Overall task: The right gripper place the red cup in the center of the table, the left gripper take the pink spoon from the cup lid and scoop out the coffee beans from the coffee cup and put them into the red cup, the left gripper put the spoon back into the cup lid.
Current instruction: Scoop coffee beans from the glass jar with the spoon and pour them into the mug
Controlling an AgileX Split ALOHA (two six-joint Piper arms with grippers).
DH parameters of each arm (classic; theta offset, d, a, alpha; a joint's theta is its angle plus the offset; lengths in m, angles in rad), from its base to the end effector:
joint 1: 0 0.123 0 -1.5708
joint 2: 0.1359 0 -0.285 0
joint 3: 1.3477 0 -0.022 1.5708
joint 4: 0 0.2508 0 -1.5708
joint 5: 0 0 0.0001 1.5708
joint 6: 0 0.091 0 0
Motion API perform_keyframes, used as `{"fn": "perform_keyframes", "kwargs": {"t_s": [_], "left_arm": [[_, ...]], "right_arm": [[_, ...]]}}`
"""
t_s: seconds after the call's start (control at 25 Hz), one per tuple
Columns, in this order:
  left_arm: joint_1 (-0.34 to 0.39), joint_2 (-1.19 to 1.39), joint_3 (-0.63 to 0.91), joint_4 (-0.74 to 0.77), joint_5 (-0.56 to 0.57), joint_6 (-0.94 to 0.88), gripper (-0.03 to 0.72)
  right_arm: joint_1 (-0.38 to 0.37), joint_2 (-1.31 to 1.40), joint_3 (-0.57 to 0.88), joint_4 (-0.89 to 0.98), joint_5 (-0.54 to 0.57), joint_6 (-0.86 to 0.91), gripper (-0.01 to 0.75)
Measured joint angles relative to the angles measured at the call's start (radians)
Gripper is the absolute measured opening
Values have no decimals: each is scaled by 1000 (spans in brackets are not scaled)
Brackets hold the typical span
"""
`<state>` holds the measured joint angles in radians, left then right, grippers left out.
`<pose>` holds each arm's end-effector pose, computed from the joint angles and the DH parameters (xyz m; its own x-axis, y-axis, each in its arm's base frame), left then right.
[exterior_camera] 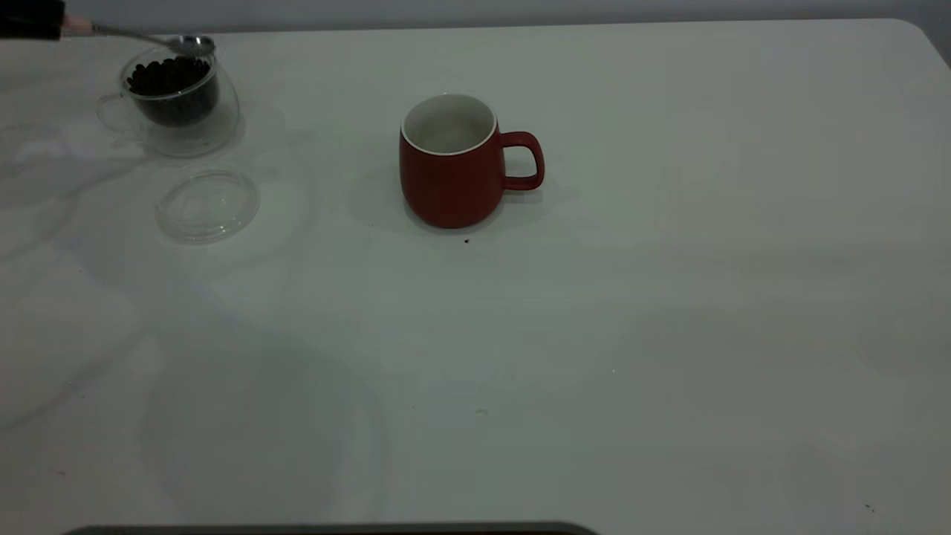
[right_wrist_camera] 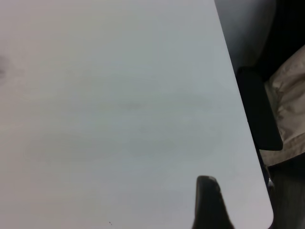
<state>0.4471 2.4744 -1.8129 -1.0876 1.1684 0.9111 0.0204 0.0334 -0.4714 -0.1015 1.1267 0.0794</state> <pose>0.4621 0.1393 0.0976 -0.8911 -0.2558 -0.3747 0.1134 0.6741 -0.7299 0.0000 -0.0083 0.2646 -0.5618 0.0241 -0.8269 0.0753 0.9969 -0.0222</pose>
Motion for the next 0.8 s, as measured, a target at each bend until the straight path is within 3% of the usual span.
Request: {"fn": "perform_keyframes", "kwargs": {"t_s": [0.28, 0.8], "left_arm": [[19, 1, 0, 32, -12, 30, 123], [26, 12, 0, 8, -192, 54, 123]], "right_arm": [[0, 0, 0, 0, 0, 0, 508], [0, 0, 0, 0, 0, 0, 508]]}}
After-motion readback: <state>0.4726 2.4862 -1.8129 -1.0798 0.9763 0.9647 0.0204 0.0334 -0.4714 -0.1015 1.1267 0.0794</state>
